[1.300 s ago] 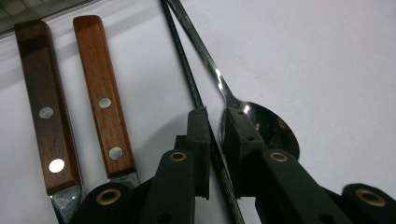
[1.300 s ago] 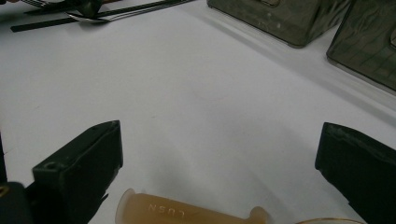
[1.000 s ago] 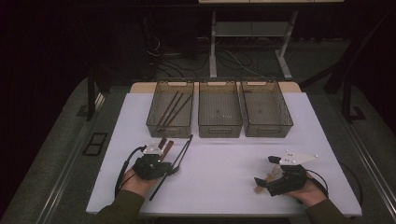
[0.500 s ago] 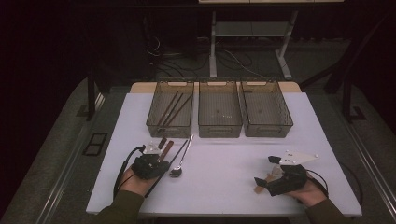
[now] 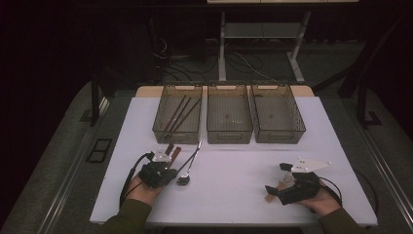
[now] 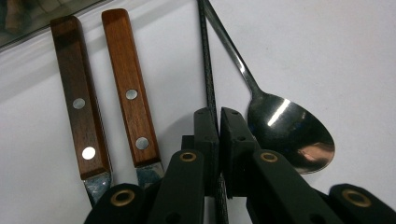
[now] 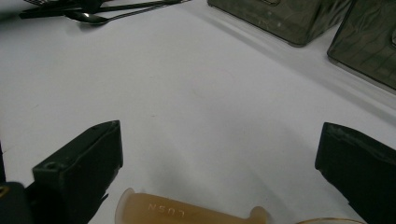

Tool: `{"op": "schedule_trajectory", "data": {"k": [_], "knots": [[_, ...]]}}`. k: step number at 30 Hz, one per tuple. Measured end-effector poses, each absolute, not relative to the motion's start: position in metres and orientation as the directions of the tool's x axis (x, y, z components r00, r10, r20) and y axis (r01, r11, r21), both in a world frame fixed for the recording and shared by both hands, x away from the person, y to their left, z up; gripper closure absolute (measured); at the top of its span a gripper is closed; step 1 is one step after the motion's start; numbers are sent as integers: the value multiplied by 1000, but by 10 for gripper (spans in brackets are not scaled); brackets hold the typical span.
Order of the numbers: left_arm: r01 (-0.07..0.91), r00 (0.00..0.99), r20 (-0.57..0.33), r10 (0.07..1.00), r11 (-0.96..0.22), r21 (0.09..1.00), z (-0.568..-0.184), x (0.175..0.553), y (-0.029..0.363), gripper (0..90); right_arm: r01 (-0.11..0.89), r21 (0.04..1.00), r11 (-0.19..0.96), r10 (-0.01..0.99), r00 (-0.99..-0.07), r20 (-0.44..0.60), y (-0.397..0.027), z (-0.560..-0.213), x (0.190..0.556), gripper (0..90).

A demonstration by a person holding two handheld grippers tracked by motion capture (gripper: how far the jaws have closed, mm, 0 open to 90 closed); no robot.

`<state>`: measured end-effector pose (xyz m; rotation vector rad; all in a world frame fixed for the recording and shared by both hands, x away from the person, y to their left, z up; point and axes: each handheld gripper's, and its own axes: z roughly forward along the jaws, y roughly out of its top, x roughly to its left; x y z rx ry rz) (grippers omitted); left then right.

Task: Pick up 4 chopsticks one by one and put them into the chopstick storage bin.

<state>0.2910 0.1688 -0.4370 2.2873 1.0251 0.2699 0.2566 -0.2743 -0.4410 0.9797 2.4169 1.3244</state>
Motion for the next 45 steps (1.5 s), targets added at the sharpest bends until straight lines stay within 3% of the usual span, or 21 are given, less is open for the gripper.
{"op": "schedule_trajectory", "data": {"k": [15, 45], "knots": [[602, 682, -73, 727, -503, 620, -435, 291, 169, 858, 448, 814, 369, 645, -754, 123, -275, -441, 257, 11], [516, 726, -159, 669, -378, 769, -411, 291, 177, 858, 447, 813, 374, 643, -756, 120, -274, -441, 257, 11]]}}
